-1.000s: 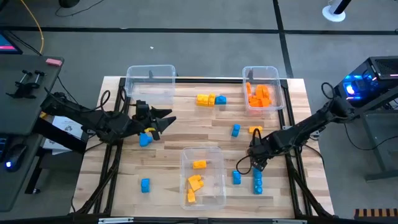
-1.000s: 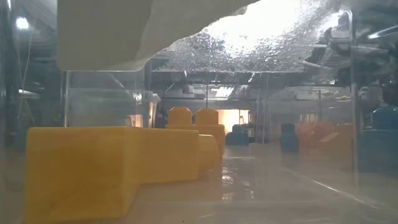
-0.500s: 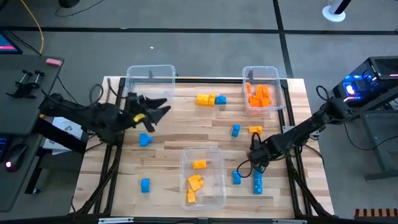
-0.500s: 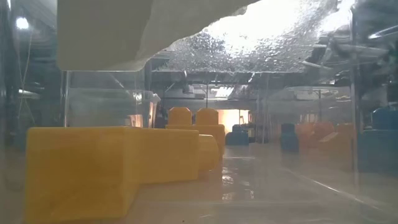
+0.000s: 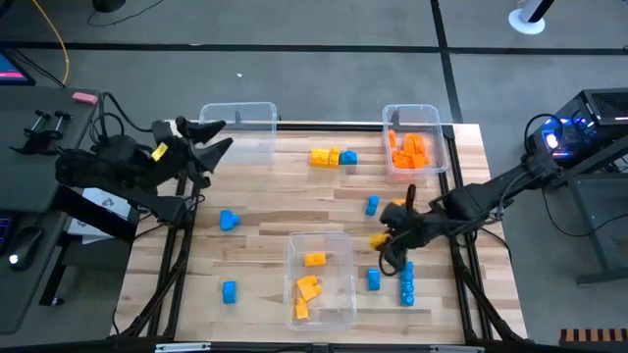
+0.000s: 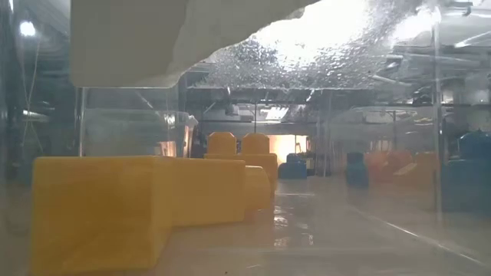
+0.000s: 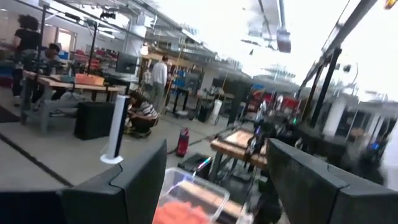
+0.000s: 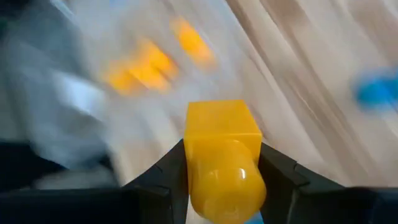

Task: Sort blocks
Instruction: Put the yellow game piece into the bottom transparent bin

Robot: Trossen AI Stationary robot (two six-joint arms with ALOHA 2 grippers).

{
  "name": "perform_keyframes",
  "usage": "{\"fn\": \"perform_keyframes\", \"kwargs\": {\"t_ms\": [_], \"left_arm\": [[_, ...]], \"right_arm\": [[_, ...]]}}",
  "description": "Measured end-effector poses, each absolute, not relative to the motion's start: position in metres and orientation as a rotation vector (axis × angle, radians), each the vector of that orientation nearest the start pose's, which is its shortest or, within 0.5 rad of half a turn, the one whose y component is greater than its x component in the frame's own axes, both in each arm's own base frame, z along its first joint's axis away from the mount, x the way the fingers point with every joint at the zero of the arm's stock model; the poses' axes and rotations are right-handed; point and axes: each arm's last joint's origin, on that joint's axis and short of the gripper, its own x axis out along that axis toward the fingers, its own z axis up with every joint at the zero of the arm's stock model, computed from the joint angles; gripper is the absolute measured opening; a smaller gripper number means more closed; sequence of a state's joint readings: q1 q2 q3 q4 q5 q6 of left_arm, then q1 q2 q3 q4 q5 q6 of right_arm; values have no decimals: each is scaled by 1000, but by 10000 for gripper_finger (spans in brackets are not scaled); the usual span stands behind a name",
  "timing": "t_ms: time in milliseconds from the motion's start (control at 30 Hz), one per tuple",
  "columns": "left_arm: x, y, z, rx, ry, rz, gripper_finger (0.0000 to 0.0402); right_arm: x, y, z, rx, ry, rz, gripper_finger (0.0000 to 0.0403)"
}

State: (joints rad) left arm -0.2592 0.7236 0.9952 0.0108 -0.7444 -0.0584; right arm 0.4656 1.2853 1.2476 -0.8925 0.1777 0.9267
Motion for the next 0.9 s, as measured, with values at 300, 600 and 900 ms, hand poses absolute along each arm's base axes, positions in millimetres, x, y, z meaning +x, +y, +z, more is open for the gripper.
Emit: {"fn": "perform_keyframes", "kwargs": {"t_ms": [300,600,900], "left_arm": [[118,-11,413,-122,-123,458,261],[106,-10,413,-117,-116,391,261],[102,-12,415,-200,-147,275,261]], "right_arm": [[307,148,322,581,902,-152,132],[364,166,318,623,1097,-160,285],[324,112,332,507,1388,-600,282]]}}
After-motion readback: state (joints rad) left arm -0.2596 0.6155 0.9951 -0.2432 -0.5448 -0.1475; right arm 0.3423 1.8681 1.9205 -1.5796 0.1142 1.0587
